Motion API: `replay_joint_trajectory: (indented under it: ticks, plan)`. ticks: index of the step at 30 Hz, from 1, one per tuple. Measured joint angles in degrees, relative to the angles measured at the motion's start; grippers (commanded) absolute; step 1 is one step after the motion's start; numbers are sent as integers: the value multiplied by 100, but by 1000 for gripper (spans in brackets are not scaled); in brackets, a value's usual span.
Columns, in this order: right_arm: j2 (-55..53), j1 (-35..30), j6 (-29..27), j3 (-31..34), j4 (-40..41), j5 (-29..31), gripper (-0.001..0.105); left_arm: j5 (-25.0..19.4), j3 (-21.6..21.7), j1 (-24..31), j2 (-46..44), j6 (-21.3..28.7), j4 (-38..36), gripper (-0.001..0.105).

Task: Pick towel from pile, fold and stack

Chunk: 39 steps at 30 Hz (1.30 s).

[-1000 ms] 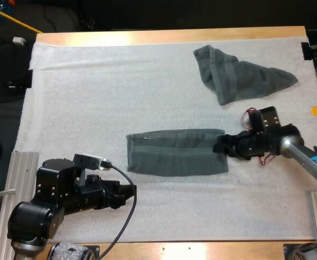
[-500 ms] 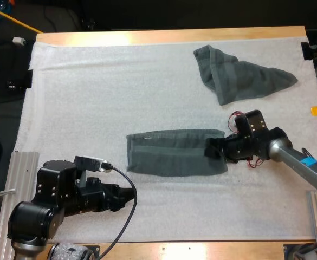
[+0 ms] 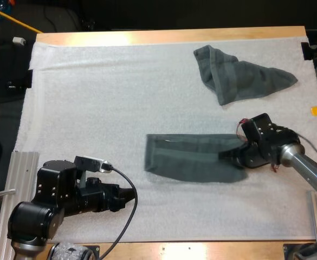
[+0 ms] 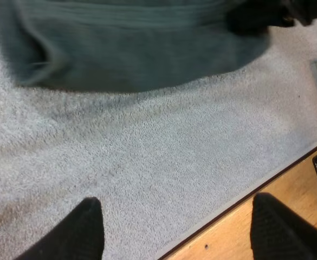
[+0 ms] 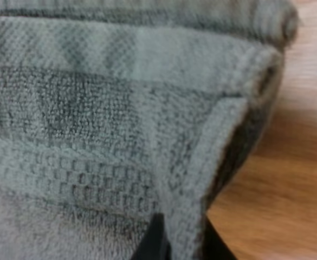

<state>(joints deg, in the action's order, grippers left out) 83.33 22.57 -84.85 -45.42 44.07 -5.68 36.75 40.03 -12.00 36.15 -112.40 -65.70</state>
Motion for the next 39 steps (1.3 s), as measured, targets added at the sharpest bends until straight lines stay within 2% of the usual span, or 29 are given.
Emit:
replay_joint_trajectory:
  ticks: [7, 11, 15, 21, 24, 32, 39]
  plan:
    - [-698, 0, -939, -17, 1067, 1754, 0, 0, 0, 0, 0, 45, 0, 56]
    - [-993, 0, -962, -30, 1178, 2021, 0, 0, 0, 0, 0, 48, 0, 56]
    - [-1076, 26, -588, -104, 1192, 1533, 0, 0, 0, 0, 0, 48, 0, 56]
    - [-1076, 66, 581, -122, 484, -114, 0, 0, 0, 0, 0, 83, 0, 56]
    - [-1071, 181, 1066, -122, -10, -609, 0, 0, 0, 0, 0, 95, 0, 56]
    - [-595, 727, 1494, -134, -525, -1004, 0, 0, 0, 0, 0, 120, 0, 56]
    - [-60, 1173, 2271, -134, -1327, -1056, 0, 0, 0, 0, 0, 131, 0, 56]
